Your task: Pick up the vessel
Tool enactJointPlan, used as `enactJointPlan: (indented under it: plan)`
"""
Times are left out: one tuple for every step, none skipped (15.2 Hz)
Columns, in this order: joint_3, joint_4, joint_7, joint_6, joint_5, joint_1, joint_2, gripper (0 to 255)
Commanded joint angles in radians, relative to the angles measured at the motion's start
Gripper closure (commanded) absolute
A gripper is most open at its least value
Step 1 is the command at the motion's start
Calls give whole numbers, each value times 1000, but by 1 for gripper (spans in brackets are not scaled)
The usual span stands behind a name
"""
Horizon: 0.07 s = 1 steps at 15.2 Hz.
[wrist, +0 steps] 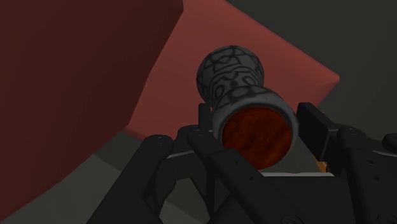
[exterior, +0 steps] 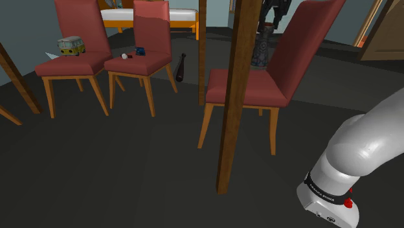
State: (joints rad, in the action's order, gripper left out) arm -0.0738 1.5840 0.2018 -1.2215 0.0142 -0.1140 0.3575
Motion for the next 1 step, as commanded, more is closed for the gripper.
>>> enactJointPlan:
  plan:
    - [0,-12,0,8,0,0,-4,255]
